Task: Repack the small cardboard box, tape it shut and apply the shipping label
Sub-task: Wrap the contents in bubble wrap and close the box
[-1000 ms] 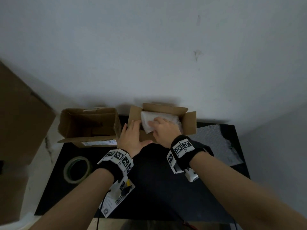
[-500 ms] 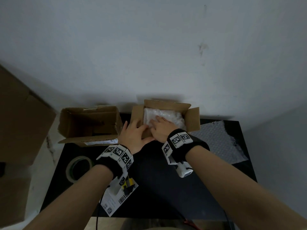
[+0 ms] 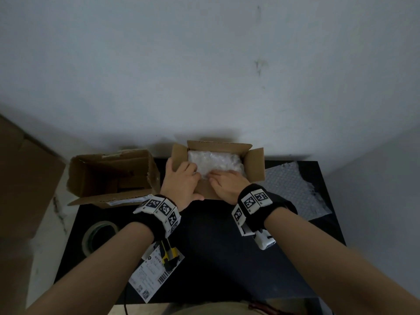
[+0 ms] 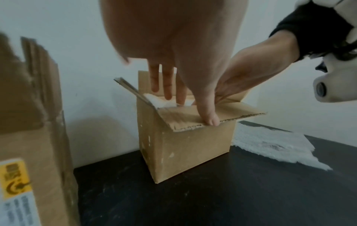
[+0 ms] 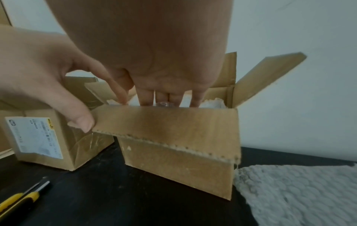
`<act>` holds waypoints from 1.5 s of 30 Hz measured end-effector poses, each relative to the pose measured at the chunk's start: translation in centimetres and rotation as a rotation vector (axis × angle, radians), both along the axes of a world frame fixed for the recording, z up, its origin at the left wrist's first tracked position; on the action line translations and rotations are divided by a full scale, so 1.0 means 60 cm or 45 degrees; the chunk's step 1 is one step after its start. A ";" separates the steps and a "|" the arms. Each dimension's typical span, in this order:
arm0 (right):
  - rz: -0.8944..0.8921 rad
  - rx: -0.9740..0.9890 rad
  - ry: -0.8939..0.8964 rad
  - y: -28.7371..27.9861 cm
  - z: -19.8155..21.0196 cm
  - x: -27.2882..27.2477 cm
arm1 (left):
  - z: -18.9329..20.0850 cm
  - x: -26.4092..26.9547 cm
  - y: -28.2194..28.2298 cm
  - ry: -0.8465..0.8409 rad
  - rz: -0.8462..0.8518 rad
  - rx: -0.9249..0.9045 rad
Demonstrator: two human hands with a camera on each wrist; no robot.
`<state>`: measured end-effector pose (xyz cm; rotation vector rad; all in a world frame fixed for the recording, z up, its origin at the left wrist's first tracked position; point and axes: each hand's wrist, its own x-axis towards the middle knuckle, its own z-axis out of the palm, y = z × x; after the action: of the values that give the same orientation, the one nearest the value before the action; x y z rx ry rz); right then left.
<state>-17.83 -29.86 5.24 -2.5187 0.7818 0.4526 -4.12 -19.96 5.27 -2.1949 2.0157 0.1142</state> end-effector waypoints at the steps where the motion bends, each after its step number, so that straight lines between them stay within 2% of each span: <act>1: 0.005 0.027 0.011 -0.001 -0.001 -0.001 | 0.001 -0.003 -0.002 -0.033 -0.066 0.004; 4: -0.023 0.037 -0.049 -0.007 -0.001 -0.004 | -0.001 -0.004 -0.006 0.013 -0.202 0.026; 7: -0.089 -0.140 -0.247 -0.016 0.004 -0.015 | -0.004 0.005 -0.010 0.098 -0.210 0.050; 9: -0.097 -0.139 -0.305 -0.020 0.004 -0.024 | -0.005 0.013 -0.013 0.134 -0.211 0.084; 12: -0.100 0.006 -0.231 -0.021 -0.001 -0.034 | -0.011 0.016 -0.015 0.164 -0.204 0.161; 14: -0.087 0.009 -0.196 -0.021 -0.006 -0.036 | -0.019 0.016 -0.017 0.162 -0.190 0.195; 18: -0.034 -0.157 -0.167 -0.019 -0.001 -0.035 | -0.023 0.018 -0.023 0.194 -0.158 0.185; 22: -0.088 -0.371 -0.448 -0.018 0.003 -0.038 | -0.010 0.021 -0.023 0.078 -0.148 0.172; 26: -0.051 -0.166 -0.188 -0.014 -0.013 -0.034 | -0.009 0.023 -0.025 -0.036 -0.127 0.246; 30: -0.078 -0.110 -0.015 -0.013 -0.033 -0.034 | -0.003 0.023 -0.040 0.004 -0.056 0.393; 37: -0.111 -0.124 -0.020 -0.012 -0.028 -0.029 | 0.002 0.023 -0.066 0.259 0.091 0.461; 42: -0.137 -0.264 -0.127 -0.014 0.005 -0.035 | 0.035 0.025 -0.065 0.339 0.075 0.345; 45: -0.114 -0.343 -0.161 -0.016 0.022 -0.050 | 0.049 0.019 -0.063 0.390 0.105 0.192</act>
<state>-20.83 -30.84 6.54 -2.7119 0.9562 0.1638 -3.01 -23.74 8.22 -2.2776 1.9820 0.6269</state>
